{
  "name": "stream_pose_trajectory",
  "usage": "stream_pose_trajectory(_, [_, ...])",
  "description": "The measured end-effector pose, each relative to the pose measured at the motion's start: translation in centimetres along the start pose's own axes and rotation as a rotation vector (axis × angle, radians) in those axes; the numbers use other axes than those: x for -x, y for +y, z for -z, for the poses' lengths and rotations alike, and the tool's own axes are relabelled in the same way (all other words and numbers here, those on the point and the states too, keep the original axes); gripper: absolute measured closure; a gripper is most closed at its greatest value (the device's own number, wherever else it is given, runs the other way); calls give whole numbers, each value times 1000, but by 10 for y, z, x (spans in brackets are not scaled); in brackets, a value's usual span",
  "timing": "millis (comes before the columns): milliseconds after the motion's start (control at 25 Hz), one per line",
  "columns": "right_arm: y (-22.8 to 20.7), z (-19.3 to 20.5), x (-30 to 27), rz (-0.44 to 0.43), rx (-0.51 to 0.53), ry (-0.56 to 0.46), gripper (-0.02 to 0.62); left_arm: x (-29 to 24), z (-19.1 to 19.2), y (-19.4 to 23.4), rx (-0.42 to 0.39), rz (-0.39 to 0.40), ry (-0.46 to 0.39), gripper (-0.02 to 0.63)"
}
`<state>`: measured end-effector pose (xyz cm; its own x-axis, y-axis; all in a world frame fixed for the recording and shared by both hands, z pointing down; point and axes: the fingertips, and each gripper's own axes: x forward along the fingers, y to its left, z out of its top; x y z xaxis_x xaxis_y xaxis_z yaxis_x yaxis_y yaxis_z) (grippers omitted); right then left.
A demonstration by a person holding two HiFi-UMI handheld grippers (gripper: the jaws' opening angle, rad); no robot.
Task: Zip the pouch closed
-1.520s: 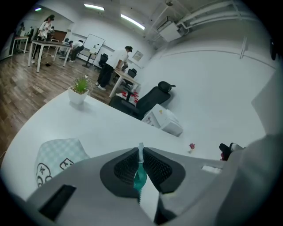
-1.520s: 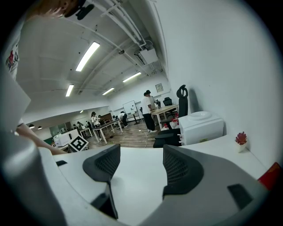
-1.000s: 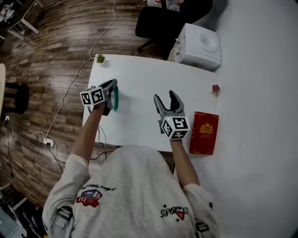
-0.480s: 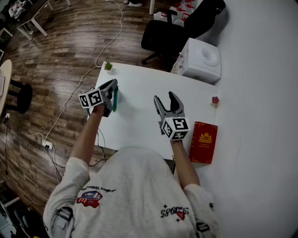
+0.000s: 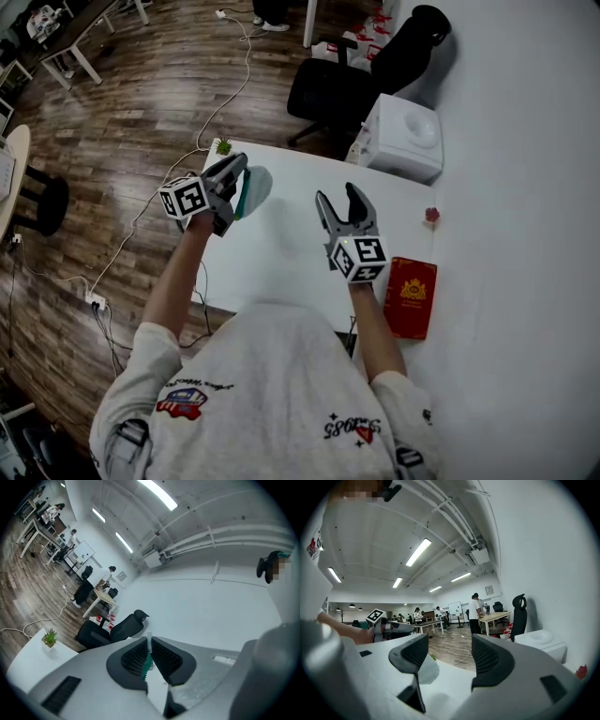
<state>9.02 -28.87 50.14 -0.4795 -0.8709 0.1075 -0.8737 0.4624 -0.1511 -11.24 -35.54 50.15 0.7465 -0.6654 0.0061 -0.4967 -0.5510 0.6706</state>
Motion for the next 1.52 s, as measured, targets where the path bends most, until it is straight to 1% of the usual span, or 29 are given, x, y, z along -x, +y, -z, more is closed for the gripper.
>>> stream_pose_trajectory(160, [-3, -10, 4, 9, 5, -20, 319, -2, -8, -12, 0, 22, -5, 578])
stream_pose_trajectory(320, [-6, -15, 7, 13, 9, -34, 321, 0, -16, -23, 11, 40, -29, 578])
stream_pose_trajectory(600, [-1, -14, 3, 0, 11, -32, 321, 2, -16, -30, 2, 61, -21, 578])
stream_pose_trajectory(760, [5, -18, 1, -13, 15, -36, 322, 0, -19, -41, 0, 91, -23, 578])
stream_pose_trajectory(1320, [26, -18, -6, -54, 20, -28, 325, 1, -9, -49, 11, 118, 7, 578])
stream_pose_trajectory(1520, [39, -21, -10, -82, 19, -33, 325, -3, -3, -56, 18, 137, 22, 578])
